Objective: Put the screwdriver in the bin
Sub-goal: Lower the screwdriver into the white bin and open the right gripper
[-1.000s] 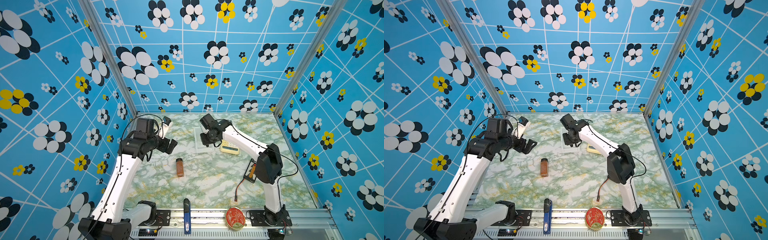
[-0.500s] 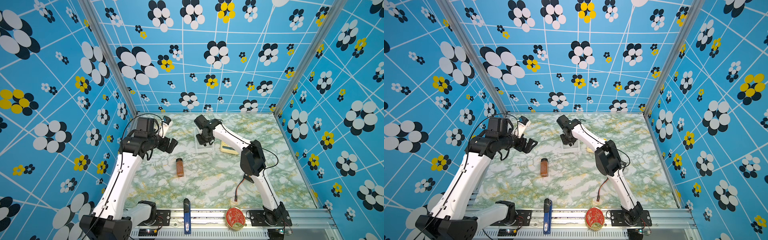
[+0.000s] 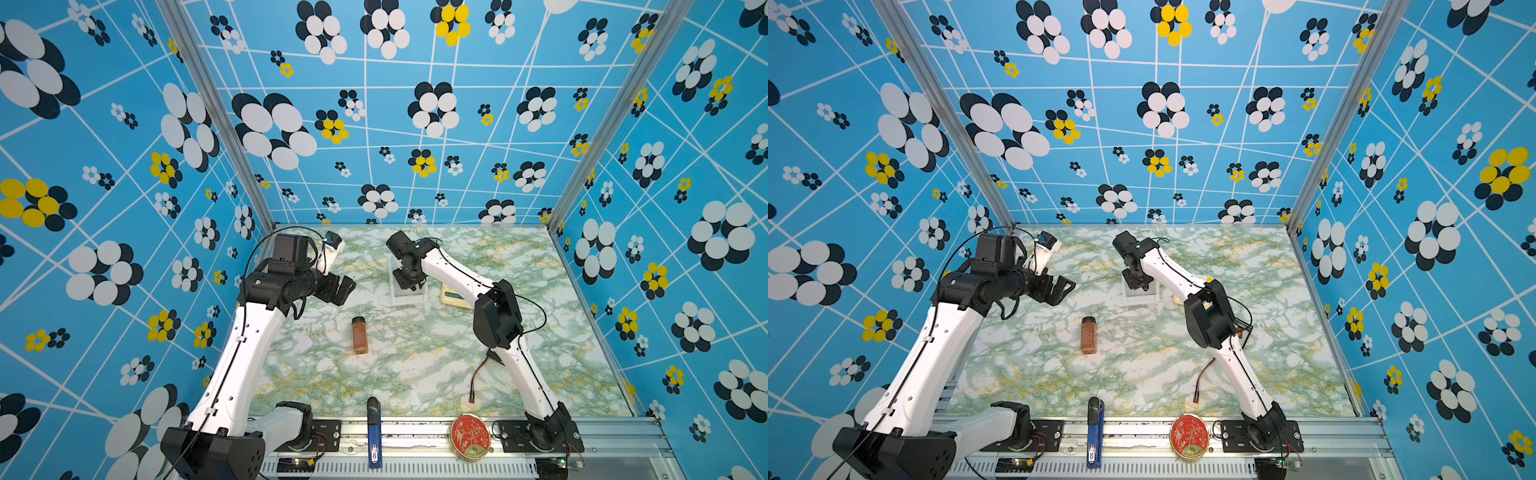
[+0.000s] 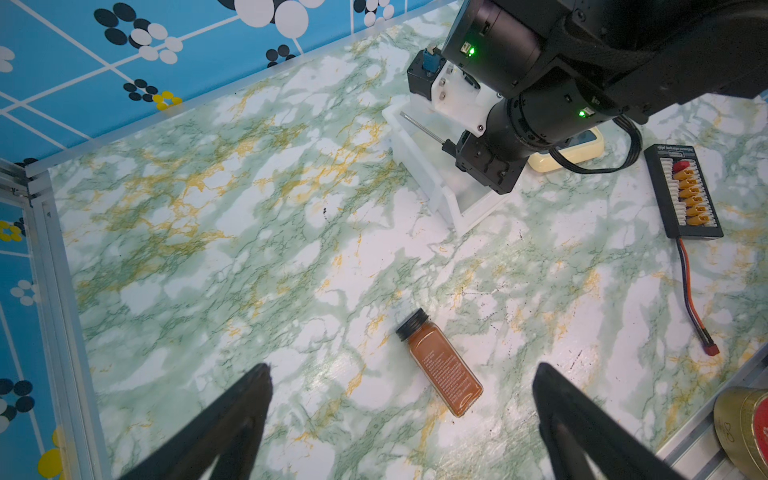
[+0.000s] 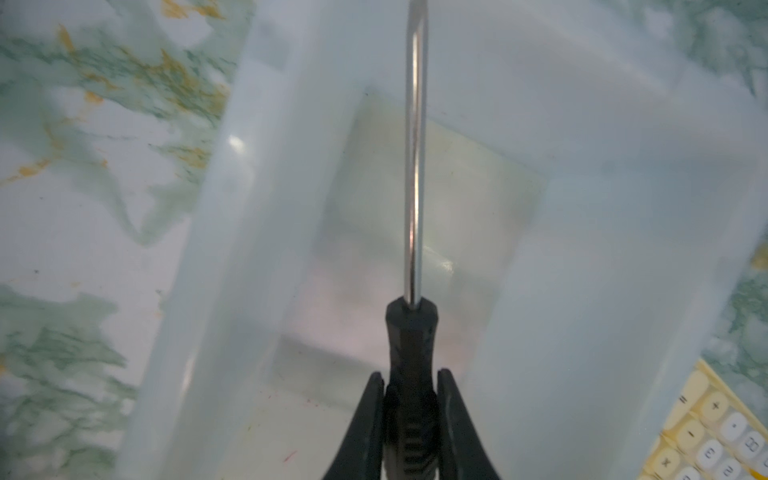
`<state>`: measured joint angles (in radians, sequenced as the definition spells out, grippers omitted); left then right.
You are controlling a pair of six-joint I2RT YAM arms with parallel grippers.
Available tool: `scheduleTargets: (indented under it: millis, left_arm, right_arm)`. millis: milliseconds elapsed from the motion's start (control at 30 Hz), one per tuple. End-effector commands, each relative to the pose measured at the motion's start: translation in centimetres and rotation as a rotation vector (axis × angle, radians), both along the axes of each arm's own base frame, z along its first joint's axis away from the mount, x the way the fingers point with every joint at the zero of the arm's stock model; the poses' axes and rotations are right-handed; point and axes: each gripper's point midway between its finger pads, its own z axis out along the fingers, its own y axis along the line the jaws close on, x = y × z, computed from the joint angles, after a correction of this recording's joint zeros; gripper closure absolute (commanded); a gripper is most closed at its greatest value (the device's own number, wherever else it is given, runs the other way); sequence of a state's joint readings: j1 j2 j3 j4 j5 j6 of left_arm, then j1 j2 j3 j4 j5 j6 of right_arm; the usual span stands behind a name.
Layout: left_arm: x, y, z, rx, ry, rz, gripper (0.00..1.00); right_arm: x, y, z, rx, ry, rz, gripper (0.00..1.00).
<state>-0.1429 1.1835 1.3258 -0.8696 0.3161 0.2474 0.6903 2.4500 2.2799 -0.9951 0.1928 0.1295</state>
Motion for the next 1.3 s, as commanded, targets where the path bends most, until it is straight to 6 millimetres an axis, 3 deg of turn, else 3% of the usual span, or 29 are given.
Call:
scheduleTargets:
  millis: [0,467,833,1100,1267]
  left_arm:
    - [-0.1,0.0,0.9,-0.023,-0.003,0.003,0.01]
    - [-0.2,-0.2,0.8,-0.041,0.002,-0.001,0.01]
    - [-0.2,-0.3,0.8,-0.049,0.002,-0.002,0.01]
    - [-0.2,-0.4,1.0,-0.060,0.003,-0.005,0.01]
    - [-0.1,-0.5,0.9,-0.064,0.006,-0.007,0.01]
  right_arm:
    - [0.3,-0.8,-0.9,-0.043,0.013,-0.001,0.87]
    - [0.0,-1.0,-3.3,-0.067,0.056,-0.010,0.85]
    - [-0.1,-1.1,-3.8,-0.077,0.065,-0.013,0.75]
    - [0.3,-1.0,-2.6,-0.072,0.046,-0.016,0.68]
    - [0.7,-0.9,-0.2,-0.050,0.011,-0.024,0.66]
